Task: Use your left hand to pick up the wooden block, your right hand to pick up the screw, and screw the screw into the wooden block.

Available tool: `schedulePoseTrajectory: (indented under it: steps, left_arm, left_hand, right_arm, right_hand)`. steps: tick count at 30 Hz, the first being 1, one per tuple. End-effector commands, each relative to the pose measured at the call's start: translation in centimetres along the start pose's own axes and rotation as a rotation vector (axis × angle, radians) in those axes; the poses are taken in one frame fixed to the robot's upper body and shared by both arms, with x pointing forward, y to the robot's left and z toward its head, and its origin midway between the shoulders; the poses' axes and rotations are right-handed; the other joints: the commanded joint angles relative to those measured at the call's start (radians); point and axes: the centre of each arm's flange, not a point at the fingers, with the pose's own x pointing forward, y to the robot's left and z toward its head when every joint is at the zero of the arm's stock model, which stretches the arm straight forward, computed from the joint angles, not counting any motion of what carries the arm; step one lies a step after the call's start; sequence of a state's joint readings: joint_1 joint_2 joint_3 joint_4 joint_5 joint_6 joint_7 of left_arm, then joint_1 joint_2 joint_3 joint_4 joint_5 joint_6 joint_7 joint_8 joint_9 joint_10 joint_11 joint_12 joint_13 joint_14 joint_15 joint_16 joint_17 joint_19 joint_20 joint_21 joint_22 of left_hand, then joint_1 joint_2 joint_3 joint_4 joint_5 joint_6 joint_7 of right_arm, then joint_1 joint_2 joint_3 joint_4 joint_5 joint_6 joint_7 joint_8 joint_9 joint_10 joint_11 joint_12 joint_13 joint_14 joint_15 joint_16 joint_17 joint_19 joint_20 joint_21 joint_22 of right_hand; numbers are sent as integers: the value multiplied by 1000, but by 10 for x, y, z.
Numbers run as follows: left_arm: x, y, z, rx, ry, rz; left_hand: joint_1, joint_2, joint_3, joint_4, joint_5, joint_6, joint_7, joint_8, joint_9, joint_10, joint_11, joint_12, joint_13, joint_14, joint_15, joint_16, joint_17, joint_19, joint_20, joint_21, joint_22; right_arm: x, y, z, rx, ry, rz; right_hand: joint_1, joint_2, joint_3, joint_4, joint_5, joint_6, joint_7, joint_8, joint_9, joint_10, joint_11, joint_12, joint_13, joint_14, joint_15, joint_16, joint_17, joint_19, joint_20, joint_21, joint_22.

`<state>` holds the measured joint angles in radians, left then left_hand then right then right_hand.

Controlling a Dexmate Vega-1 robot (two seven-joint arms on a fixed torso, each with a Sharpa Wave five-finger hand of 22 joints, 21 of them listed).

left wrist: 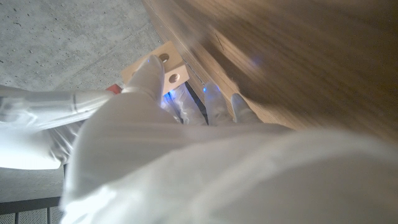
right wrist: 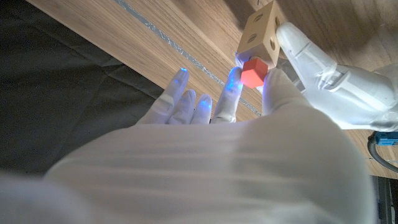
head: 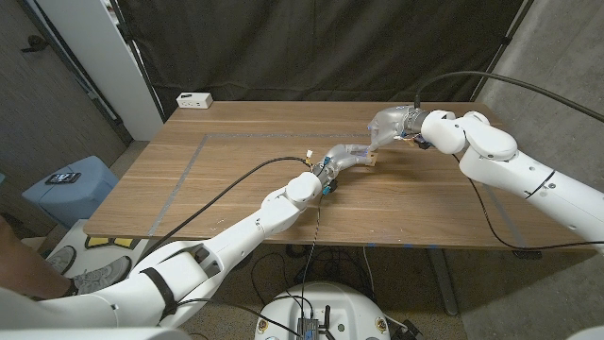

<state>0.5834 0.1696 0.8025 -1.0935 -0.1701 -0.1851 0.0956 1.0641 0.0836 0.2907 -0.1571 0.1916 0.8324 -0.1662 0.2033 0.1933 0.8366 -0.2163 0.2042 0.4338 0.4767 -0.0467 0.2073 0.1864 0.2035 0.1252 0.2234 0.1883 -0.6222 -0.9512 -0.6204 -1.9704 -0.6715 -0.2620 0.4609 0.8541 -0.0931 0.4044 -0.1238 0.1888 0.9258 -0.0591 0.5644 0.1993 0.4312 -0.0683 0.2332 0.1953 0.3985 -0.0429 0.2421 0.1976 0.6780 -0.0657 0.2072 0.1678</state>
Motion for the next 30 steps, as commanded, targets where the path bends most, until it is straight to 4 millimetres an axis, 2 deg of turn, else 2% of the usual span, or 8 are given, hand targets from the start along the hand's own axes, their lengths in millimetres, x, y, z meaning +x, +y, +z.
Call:
schedulePoseTrajectory:
  steps: [1, 6, 11, 19, 30]
  left_arm:
    - [-1, -2, 0, -4, 0, -7]
    - [-2, -3, 0, -6, -1, -9]
    - [-4, -3, 1, -8, -2, -10]
    - [-7, -4, 1, -11, -5, -11]
    - [-11, -3, 1, -10, -11, -16]
  left_hand:
    - [0, 10, 7, 4, 6, 2, -2, 2, 1, 2, 1, 3, 2, 2, -58, 4, 2, 5, 8, 0, 5]
    - [-1, 10, 7, 4, 6, 3, -5, 2, 1, 0, 1, 3, 3, 1, -57, 3, 2, 5, 8, 0, 5]
    - [0, 10, 7, 4, 6, 1, -1, 2, 1, -1, 2, 3, 3, 2, -56, 3, 2, 4, 8, 0, 5]
    - [1, 11, 9, 3, 7, 1, -2, 2, 1, -2, 2, 3, 3, 2, -55, 3, 1, 4, 9, 0, 5]
    - [1, 12, 10, 3, 7, -5, 0, -1, 1, -3, 4, 3, 4, 3, -53, 3, 1, 3, 10, 0, 5]
  right_arm:
    - [0, 3, 2, -11, 23, -29]
    - [-1, 4, 5, -25, 33, -37]
    - [-2, 4, 7, -31, 37, -43]
    - [-3, 2, 10, -42, 52, -65]
    - [-6, -1, 13, -68, 63, -78]
  right_hand:
    - [-12, 4, -8, 0, 7, 24, 6, -2, -2, 18, -4, 4, 0, 23, -107, 10, 3, 17, -46, 1, 1]
    - [-28, 6, -20, 3, 6, 47, 21, -9, -7, 50, 0, 9, -1, 47, -115, 17, 4, 31, -49, 2, 2]
    - [-40, 6, -30, 6, 7, 76, 28, -9, -10, 68, -9, 9, -2, 56, -119, 18, 3, 40, -50, 2, 2]
    - [-59, 10, -43, 12, 8, 117, 33, -10, -13, 99, -13, 12, -3, 78, -125, 25, 4, 53, -54, 2, 3]
    - [-103, 15, -67, 27, 8, 164, 35, -16, -15, 143, -7, 15, -5, 104, -126, 31, 6, 70, -53, 2, 3]
